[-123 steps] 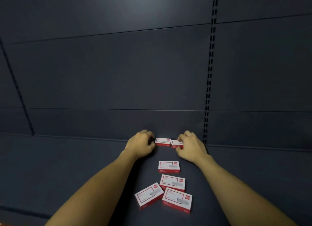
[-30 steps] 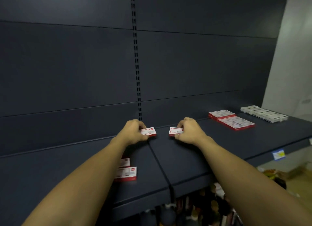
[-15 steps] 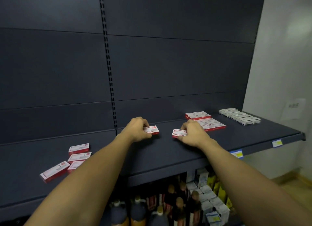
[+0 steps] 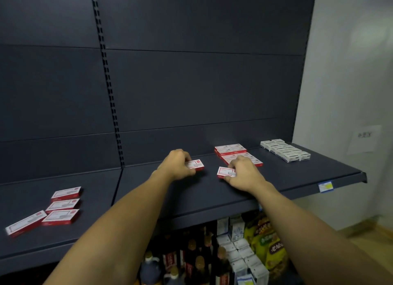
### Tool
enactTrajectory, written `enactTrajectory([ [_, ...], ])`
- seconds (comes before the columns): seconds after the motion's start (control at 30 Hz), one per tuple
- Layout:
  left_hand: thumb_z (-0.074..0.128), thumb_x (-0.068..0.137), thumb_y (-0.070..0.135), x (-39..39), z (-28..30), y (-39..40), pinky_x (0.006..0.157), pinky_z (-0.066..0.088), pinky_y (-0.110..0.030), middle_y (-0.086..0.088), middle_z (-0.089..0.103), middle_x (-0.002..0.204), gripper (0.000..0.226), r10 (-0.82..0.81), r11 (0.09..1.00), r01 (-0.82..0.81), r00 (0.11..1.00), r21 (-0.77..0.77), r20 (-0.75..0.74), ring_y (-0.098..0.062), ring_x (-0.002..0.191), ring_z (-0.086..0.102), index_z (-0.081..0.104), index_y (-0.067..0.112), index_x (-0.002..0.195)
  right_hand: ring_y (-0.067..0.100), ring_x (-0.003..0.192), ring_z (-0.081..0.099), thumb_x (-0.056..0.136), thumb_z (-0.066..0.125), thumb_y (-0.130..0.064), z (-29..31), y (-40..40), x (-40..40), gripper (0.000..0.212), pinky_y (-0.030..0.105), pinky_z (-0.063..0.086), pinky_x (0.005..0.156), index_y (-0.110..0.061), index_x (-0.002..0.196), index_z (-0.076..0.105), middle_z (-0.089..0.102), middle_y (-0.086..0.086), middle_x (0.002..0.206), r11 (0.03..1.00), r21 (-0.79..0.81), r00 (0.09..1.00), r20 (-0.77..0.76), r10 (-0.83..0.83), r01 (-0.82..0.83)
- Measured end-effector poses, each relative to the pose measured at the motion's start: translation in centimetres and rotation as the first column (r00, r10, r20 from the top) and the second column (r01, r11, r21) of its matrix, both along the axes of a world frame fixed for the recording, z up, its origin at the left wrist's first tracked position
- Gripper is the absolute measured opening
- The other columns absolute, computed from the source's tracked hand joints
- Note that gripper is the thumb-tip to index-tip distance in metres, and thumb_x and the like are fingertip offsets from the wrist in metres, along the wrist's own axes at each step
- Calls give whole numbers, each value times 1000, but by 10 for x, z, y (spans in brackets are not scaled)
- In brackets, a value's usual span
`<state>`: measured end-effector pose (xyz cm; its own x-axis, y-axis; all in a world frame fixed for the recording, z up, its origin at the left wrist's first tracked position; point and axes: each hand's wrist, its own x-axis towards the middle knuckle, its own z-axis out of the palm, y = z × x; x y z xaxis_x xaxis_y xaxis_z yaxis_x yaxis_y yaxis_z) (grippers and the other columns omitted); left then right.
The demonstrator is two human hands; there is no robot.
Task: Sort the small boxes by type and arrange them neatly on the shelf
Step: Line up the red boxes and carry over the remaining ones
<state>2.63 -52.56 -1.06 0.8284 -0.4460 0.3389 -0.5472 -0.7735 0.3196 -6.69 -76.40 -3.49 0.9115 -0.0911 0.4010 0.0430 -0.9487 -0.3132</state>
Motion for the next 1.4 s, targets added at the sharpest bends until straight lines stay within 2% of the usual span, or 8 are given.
enactTrajectory([
  [0.2,77,74,40,27,-3,-46,83,54,-33,2,58,106,38,-20,1000,20,1000,21,-2,-15,93,58,71,19,105,23,116,51,80,73,-46,-1,-47,22,49,33,45,100,-11,115,68,55,6,117,999,-27,999,-5,-33,33],
  [0.4,79,76,37,64,-4,-91,74,49,-26,4,55,104,32,-26,1000,26,999,-5,-28,-11,87,57,70,20,102,22,114,52,79,75,-44,6,-88,58,47,33,46,99,-13,114,70,54,4,112,998,-45,999,1,-38,38],
  [0.6,78,76,41,100,1,-123,75,50,-27,6,55,102,32,-63,997,63,998,-35,-2,-10,87,56,71,20,99,21,112,51,78,76,-49,13,-118,104,50,32,45,96,-15,113,68,51,0,108,999,-38,1000,-8,-16,15],
  [0.73,79,75,46,121,2,-133,75,49,-25,8,55,100,35,-71,997,70,997,-38,-14,-8,86,55,71,21,99,20,118,47,80,75,-49,17,-130,130,52,32,42,99,-15,119,66,52,1,115,998,-54,1000,-11,-15,14],
  [0.93,79,76,49,132,-3,-145,71,47,-23,9,55,99,39,-17,1000,17,1000,-7,-24,-6,84,55,70,21,101,20,120,47,82,74,-45,14,-146,154,50,33,43,100,-14,121,65,53,2,119,998,-53,1000,-13,22,-23],
  [1.13,78,76,54,125,-7,-164,74,48,-24,6,57,102,44,57,998,-57,998,8,-13,-8,88,56,71,20,103,18,117,49,82,75,-43,12,-171,163,47,35,47,97,-15,119,66,53,-1,117,996,-30,996,-23,89,-89],
  [1.4,77,81,43,112,-12,-192,76,47,-23,4,57,108,40,147,989,-147,989,9,2,-11,93,56,70,18,112,18,109,52,80,76,-43,6,-208,170,39,32,48,91,-18,109,69,49,-5,102,978,-31,978,-35,207,-208],
])
